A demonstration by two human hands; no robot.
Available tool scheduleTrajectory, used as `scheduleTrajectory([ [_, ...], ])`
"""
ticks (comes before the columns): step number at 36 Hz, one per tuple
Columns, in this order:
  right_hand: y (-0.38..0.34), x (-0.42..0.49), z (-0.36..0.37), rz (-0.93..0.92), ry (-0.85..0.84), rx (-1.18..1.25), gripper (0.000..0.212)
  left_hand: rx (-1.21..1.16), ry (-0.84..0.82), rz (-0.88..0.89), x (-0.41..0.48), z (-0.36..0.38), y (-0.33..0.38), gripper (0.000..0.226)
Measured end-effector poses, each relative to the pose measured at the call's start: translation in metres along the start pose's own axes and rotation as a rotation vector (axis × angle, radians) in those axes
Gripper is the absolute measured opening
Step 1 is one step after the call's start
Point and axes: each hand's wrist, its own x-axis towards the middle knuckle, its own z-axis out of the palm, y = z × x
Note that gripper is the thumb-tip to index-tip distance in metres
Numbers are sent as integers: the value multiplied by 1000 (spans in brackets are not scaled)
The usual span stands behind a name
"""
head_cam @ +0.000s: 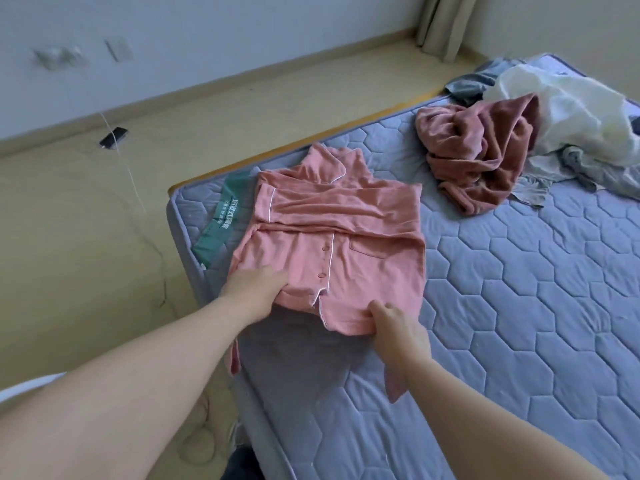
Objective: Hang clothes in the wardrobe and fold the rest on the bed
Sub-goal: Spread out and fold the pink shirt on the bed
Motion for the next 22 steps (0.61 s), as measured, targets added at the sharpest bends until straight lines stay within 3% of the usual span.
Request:
scheduleTrajectory([
  [9, 8, 41, -29, 284, 179, -176, 30, 48, 171, -219, 51, -37, -19, 34],
  [12, 8, 59, -43, 430, 193, 14, 33, 134, 183, -238, 79, -42, -36, 38],
  [17, -1, 95, -70, 750, 195, 501, 38, -80, 180, -345, 133, -55, -59, 40],
  [22, -7, 151, -84, 835, 249, 726, 39, -257, 167, -383, 200, -58, -82, 43],
])
